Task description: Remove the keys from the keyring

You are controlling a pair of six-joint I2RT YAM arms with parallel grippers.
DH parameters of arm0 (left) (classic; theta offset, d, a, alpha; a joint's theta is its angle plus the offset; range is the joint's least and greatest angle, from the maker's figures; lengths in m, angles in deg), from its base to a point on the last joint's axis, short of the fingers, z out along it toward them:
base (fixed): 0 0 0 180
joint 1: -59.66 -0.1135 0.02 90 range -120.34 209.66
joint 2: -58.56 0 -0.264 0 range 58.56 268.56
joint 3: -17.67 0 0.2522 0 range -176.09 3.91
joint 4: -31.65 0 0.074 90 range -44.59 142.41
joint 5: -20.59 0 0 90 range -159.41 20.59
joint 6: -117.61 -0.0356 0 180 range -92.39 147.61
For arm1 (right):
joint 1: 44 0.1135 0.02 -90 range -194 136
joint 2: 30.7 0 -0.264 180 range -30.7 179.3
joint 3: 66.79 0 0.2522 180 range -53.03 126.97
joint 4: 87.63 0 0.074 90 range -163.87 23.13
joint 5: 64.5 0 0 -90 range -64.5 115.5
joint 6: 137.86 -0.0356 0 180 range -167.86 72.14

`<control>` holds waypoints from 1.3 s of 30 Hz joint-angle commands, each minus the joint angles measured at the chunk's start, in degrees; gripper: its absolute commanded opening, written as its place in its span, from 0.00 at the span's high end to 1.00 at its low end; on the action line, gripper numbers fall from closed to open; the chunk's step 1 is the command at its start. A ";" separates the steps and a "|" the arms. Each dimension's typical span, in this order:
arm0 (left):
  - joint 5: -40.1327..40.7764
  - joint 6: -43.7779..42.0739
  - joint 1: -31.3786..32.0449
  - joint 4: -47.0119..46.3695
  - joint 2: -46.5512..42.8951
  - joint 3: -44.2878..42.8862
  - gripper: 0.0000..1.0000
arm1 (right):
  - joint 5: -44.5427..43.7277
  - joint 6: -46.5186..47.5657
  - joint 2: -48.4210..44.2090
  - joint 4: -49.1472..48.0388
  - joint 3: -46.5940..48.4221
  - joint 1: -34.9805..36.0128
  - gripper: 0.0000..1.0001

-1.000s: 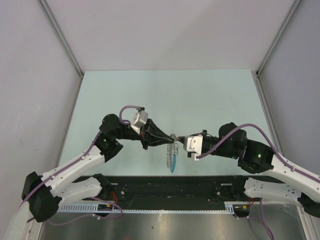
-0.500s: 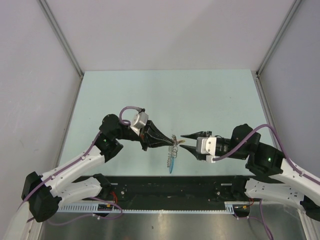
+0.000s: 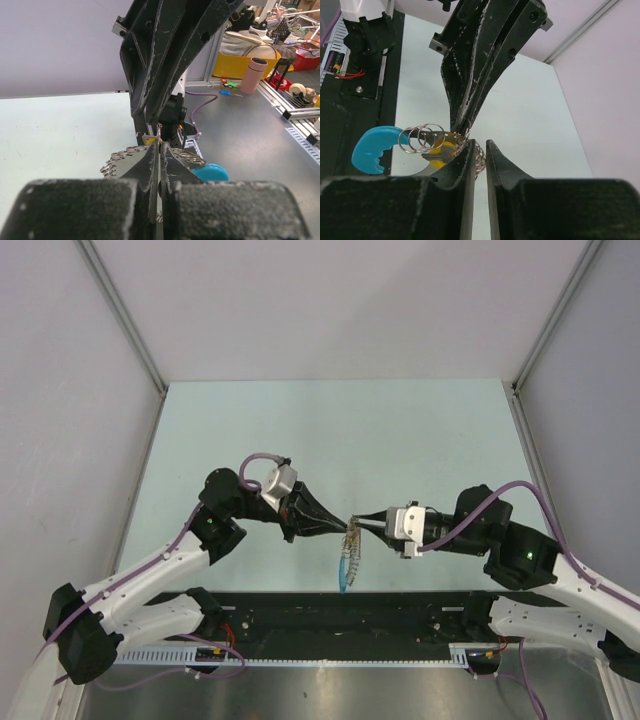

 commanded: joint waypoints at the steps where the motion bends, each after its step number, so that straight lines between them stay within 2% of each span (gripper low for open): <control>1: -0.04 -0.40 -0.12 -2.90 -0.99 -2.75 1.00 | 1.17 -2.16 -0.02 -0.38 -1.38 -0.23 0.84; 6: 0.75 -0.40 -0.12 -3.33 -0.72 -2.67 1.00 | -0.22 -6.11 -2.22 -0.27 -5.23 -0.14 0.84; 14: 0.58 1.36 -0.12 -5.36 0.24 -2.05 1.00 | -5.50 -6.99 -5.03 -3.70 -5.95 -0.41 0.79; 25: 1.99 -1.54 -0.12 -0.61 -0.55 -2.75 1.00 | -1.20 -10.42 -6.71 -6.34 -5.95 -0.32 0.71; 32: 2.43 -1.45 -0.12 -1.05 -0.99 -2.84 1.00 | 1.17 -14.64 -3.63 -7.75 -5.86 -0.23 0.74; 39: 2.78 -0.14 -0.12 -2.28 -1.34 -2.58 1.00 | -3.13 -17.18 -2.57 -7.92 -7.44 0.12 0.82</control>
